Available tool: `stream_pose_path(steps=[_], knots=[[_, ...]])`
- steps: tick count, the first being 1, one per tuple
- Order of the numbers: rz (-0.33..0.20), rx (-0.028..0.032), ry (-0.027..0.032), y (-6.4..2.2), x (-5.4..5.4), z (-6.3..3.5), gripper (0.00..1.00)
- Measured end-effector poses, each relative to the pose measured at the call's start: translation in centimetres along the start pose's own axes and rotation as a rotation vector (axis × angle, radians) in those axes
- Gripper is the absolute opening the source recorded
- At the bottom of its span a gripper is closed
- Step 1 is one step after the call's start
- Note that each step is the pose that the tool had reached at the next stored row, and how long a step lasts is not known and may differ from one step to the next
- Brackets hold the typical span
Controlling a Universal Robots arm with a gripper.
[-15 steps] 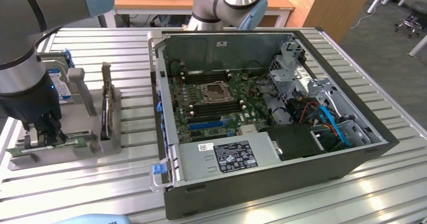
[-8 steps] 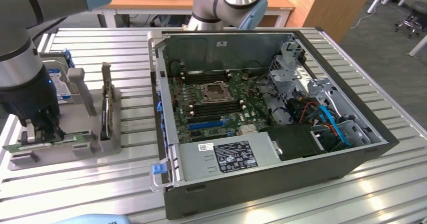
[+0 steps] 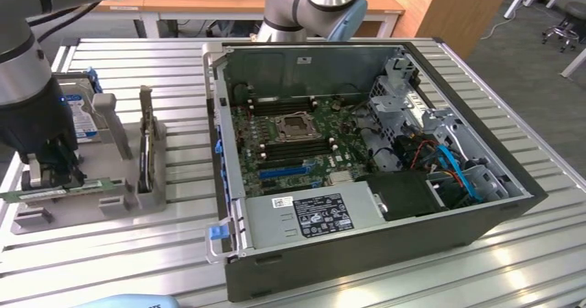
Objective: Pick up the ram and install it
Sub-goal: 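Pick up the ram and move it above insertion slot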
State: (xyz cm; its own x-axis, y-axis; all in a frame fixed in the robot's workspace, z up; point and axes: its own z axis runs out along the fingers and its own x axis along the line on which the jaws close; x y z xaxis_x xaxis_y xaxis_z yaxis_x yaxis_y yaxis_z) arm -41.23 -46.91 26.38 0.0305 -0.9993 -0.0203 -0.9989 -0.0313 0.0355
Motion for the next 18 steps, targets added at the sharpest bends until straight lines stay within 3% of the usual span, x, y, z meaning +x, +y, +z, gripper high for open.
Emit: stream_pose_path(steps=[18], knots=[[0.0,-0.0001,0.0,-0.06,-0.1,-4.96,0.12]])
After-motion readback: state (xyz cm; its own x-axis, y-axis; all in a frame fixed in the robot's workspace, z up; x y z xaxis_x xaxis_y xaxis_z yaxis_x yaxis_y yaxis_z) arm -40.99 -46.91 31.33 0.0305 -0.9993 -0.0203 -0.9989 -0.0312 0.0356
